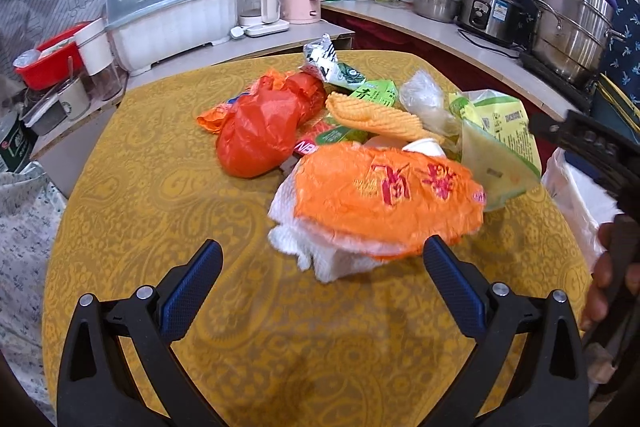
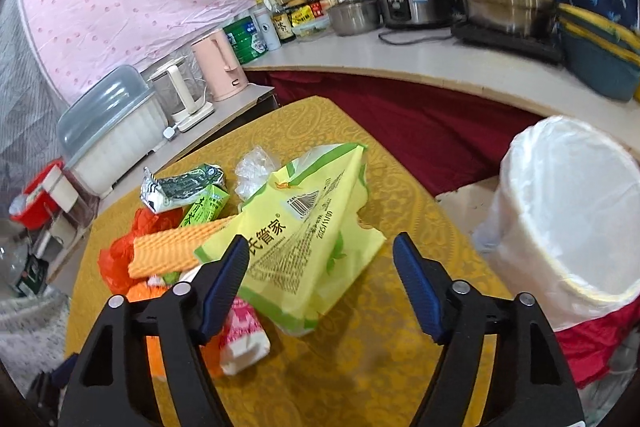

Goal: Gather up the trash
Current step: 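Grasp the green-yellow snack bag with the right gripper, then grasp the orange plastic bag with the left gripper while the right gripper holds the snack bag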

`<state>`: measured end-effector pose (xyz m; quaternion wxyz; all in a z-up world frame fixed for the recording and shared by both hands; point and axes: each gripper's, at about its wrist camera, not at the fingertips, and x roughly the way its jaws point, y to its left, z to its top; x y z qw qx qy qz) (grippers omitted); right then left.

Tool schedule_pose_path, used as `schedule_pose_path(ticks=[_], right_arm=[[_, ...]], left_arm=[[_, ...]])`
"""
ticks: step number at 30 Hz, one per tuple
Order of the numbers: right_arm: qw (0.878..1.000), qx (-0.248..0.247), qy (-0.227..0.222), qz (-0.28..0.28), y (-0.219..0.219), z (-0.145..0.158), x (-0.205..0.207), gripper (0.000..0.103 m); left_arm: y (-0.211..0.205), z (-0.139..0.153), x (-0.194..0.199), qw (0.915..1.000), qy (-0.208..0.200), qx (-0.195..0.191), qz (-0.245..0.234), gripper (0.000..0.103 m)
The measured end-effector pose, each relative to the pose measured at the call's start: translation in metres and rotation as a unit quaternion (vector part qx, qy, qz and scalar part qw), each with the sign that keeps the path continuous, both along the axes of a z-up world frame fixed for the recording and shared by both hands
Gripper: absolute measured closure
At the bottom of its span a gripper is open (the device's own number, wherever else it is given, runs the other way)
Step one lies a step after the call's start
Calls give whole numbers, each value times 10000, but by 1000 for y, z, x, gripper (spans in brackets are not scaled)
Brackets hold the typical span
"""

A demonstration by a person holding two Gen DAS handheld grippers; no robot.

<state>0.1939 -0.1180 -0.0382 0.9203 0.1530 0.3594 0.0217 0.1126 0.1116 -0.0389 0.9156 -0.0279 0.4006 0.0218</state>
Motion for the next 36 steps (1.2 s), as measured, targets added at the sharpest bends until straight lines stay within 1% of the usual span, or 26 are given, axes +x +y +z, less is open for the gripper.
schedule_pose_path(ticks=[2, 3, 4, 5, 6, 7, 8, 9, 11, 14, 18, 24, 25, 26, 27, 29, 30, 31, 32, 33, 34, 35, 36], right_arm=[[9998, 166, 145, 10, 1, -10, 13, 43], [9996, 197, 195, 30, 2, -13, 18, 45], [9995, 211, 242, 51, 4, -16, 21, 51], [9993, 217, 291, 83, 7, -20, 24, 59], [9990, 249, 345, 146, 10, -25, 27, 64], [9988, 269, 373, 194, 12, -28, 27, 73], [9986, 272, 380, 236, 14, -30, 27, 80], [9987, 259, 362, 263, 15, -31, 25, 83], [9986, 290, 325, 292, 15, -30, 23, 97], [9989, 332, 188, 258, 10, -24, 13, 101], [9994, 305, -80, 153, -1, -9, -1, 101], [9996, 74, -266, 11, -14, 6, -16, 101], [9996, 19, -282, -16, -16, 7, -19, 101], [9996, 4, -285, -30, -17, 8, -22, 101], [9996, 13, -284, -52, -20, 8, -25, 101], [9996, 46, -270, -82, -24, 8, -30, 101], [9996, 51, -264, -93, -26, 8, -31, 101], [9996, 53, -257, -102, -27, 8, -33, 101], [9996, 54, -252, -108, -28, 8, -34, 101], [9996, 61, -247, -115, -30, 8, -37, 101], [9996, 65, -248, -119, -29, 8, -39, 101], [9996, 77, -260, -121, -30, 9, -41, 101], [9995, 80, -270, -116, -29, 10, -42, 101]], left_arm=[[0, 0, 7, 10000, -7, -73, -21, 7], [0, 1, 10, 9999, -5, -134, -31, 7], [1, 1, 12, 9998, -2, -186, -40, 7], [1, 1, 15, 9997, 3, -233, -46, 7], [-1, 1, 18, 9996, 13, -291, -53, 7], [-1, 2, 19, 9994, 12, -335, -62, 7], [-2, 2, 20, 9993, 10, -358, -71, 7], [-3, 2, 21, 9992, 8, -382, -85, 7], [-7, 3, 22, 9990, -2, -430, -144, 7], [-17, 3, 23, 9987, -8, -447, -260, 7], [-31, 2, 25, 9983, -22, -396, -423, 7], [-56, -9, 32, 9973, 75, -284, -675, 8], [-60, -12, 33, 9973, 71, -232, -700, 10], [-62, -13, 34, 9970, 75, -213, -741, 16], [-64, -16, 36, 9967, 111, -185, -782, 19], [-66, -20, 39, 9962, 205, -164, -829, 37], [-66, -22, 40, 9961, 252, -165, -828, 40], [-64, -23, 40, 9960, 273, -206, -829, 46], [-63, -23, 39, 9960, 268, -229, -821, 56], [-61, -21, 37, 9959, 238, -263, -827, 61], [-61, -20, 35, 9959, 223, -278, -836, 69], [-58, -17, 32, 9959, 186, -308, -833, 75], [-56, -14, 29, 9958, 146, -341, -832, 78]])
